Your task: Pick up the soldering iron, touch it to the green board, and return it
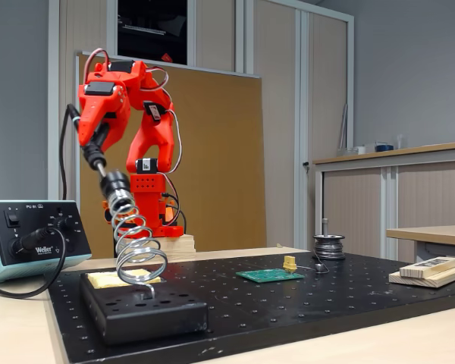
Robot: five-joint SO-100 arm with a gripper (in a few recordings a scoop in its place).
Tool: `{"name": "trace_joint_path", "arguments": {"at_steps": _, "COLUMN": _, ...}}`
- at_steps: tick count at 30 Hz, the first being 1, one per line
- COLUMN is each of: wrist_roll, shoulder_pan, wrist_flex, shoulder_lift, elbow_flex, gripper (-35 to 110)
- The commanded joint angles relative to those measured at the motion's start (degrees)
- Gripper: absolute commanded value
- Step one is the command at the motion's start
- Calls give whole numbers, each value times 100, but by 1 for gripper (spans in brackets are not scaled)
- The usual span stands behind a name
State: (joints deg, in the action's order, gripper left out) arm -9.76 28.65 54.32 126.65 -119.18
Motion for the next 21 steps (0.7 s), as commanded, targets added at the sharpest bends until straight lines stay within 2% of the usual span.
{"name": "trace_joint_path", "arguments": {"at_steps": 1, "wrist_roll": -132, "shoulder_pan": 88, "wrist_flex": 352, "shoulder_lift": 510, "elbow_flex": 0, "gripper": 0}}
{"name": "trace_joint_path", "arguments": {"at_steps": 10, "wrist_roll": 431, "shoulder_pan": -1151, "wrist_flex": 888, "shoulder_lift": 1169, "elbow_flex": -545, "gripper": 0}}
{"name": "trace_joint_path", "arguments": {"at_steps": 17, "wrist_roll": 1714, "shoulder_pan": -2672, "wrist_flex": 299, "shoulder_lift": 1274, "elbow_flex": -1450, "gripper": 0}}
{"name": "trace_joint_path", "arguments": {"at_steps": 21, "wrist_roll": 2127, "shoulder_pan": -3226, "wrist_flex": -18, "shoulder_lift": 1125, "elbow_flex": -1758, "gripper": 0}}
